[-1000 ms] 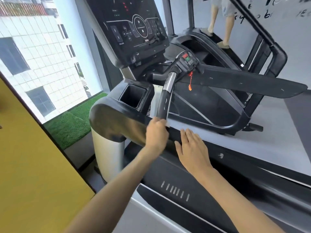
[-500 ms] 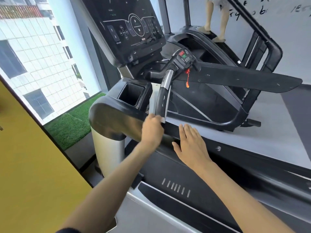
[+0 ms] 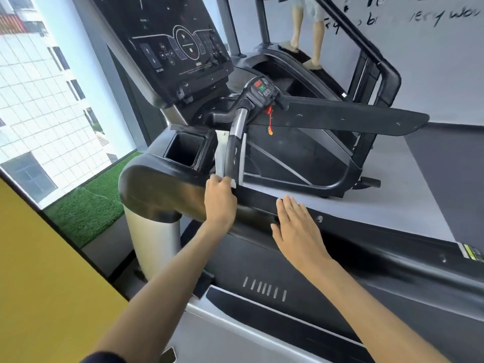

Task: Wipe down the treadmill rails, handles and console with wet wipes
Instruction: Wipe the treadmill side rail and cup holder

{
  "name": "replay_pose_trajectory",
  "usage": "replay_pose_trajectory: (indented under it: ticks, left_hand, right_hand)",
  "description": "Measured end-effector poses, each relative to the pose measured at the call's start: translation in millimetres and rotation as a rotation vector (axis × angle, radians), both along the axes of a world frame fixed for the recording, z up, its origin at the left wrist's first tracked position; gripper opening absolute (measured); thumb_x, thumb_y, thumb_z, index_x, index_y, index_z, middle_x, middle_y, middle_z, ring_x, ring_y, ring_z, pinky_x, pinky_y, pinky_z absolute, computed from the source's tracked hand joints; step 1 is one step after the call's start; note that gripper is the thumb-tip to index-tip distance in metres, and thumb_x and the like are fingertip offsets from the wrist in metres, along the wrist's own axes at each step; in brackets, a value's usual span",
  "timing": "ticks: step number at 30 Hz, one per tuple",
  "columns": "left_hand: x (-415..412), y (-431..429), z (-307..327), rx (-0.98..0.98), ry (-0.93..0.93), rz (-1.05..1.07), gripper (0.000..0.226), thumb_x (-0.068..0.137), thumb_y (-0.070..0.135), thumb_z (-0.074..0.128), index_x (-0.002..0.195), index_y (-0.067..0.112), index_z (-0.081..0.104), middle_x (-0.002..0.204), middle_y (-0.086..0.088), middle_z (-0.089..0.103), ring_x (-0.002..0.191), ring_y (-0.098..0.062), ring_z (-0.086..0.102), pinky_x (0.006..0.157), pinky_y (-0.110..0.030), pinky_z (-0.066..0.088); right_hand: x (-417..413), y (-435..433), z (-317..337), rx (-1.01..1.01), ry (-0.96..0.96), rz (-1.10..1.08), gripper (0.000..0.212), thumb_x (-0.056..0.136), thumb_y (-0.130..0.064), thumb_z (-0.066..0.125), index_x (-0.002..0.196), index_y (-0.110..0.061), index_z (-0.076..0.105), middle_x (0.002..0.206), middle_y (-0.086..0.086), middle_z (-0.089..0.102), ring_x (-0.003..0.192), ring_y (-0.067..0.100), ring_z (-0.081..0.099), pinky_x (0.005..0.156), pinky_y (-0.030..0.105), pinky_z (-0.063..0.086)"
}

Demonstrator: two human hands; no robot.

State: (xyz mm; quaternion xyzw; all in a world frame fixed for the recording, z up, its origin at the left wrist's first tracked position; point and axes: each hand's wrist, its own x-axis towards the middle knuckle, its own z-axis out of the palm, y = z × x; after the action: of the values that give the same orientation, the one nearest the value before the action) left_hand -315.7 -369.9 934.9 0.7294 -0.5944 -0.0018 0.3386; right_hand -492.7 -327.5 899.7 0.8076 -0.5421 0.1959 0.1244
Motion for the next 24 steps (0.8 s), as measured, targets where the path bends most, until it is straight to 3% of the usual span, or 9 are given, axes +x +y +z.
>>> replay_pose_trajectory:
  ticks: [3,6,8,11,14,18,22,24]
  left_hand:
    - [-14.1,10.0,4.9,0.023,0.003,-0.182,0.032,0.086,-0.012,0.047,0.107,-0.001,0.068,0.105,-0.017,0.058,0.099,-0.031,0.053,0.080,-0.026,0.039]
    - [-6.5,24.5,27.8,0.103,0.099,-0.479,0.018,0.093,0.008,0.058,0.093,-0.004,0.071,0.081,-0.015,0.061,0.077,-0.023,0.055,0.071,-0.018,0.038]
    - [15.4,11.7,35.8,0.066,0.143,-0.359,0.021,0.094,0.010,0.056,0.090,-0.005,0.070,0.081,-0.014,0.058,0.078,-0.021,0.053,0.071,-0.023,0.038]
    - [53.1,-17.4,29.7,0.048,0.147,-0.024,0.023,0.093,0.002,0.047,0.097,0.004,0.069,0.094,-0.013,0.063,0.092,-0.033,0.062,0.075,-0.032,0.047]
    - [34.0,-18.1,16.9,0.089,0.113,0.034,0.033,0.090,-0.004,0.042,0.110,0.004,0.067,0.110,-0.017,0.057,0.102,-0.035,0.055,0.087,-0.038,0.043]
    - [-11.3,-0.7,6.3,0.021,0.088,-0.079,0.036,0.086,-0.011,0.042,0.107,0.003,0.068,0.111,-0.017,0.057,0.101,-0.034,0.055,0.082,-0.028,0.037]
    - [-31.3,30.4,21.3,0.071,0.115,-0.562,0.017,0.091,0.002,0.057,0.095,0.002,0.074,0.082,-0.001,0.065,0.081,-0.015,0.058,0.084,-0.029,0.047]
    - [-17.5,25.8,36.1,-0.008,0.222,-0.497,0.015,0.091,0.006,0.060,0.098,0.001,0.073,0.086,-0.008,0.064,0.082,-0.016,0.057,0.085,-0.029,0.046]
  right_hand:
    - [-1.7,3.1,-3.6,0.007,0.030,-0.011,0.061,0.080,-0.025,0.070,0.127,0.009,0.053,0.129,0.026,0.056,0.122,0.036,0.055,0.102,0.048,0.043]
    - [-0.4,4.5,-2.4,0.027,0.031,-0.004,0.064,0.080,-0.024,0.071,0.130,0.009,0.051,0.132,0.026,0.054,0.124,0.037,0.052,0.104,0.048,0.042]
    - [-0.6,3.9,-2.1,0.040,0.037,0.001,0.065,0.079,-0.025,0.072,0.130,0.010,0.051,0.131,0.026,0.054,0.123,0.037,0.053,0.104,0.048,0.042]
    - [0.3,4.3,-1.7,0.048,0.049,-0.008,0.067,0.078,-0.028,0.071,0.130,0.010,0.051,0.131,0.026,0.055,0.123,0.037,0.053,0.104,0.048,0.043]
    - [0.3,4.3,-0.4,0.053,0.057,-0.006,0.068,0.077,-0.028,0.072,0.130,0.009,0.051,0.131,0.026,0.054,0.124,0.037,0.053,0.104,0.047,0.042]
    - [0.8,4.1,-3.3,0.050,0.043,-0.006,0.069,0.075,-0.027,0.073,0.129,0.011,0.051,0.130,0.028,0.054,0.123,0.039,0.052,0.103,0.051,0.042]
    - [0.9,4.9,-2.7,0.055,0.042,-0.009,0.069,0.075,-0.026,0.074,0.128,0.011,0.051,0.131,0.028,0.054,0.124,0.038,0.052,0.104,0.050,0.041]
    - [0.3,4.4,-2.3,0.057,0.046,-0.012,0.069,0.074,-0.026,0.075,0.128,0.011,0.052,0.131,0.028,0.054,0.124,0.038,0.052,0.104,0.050,0.040]
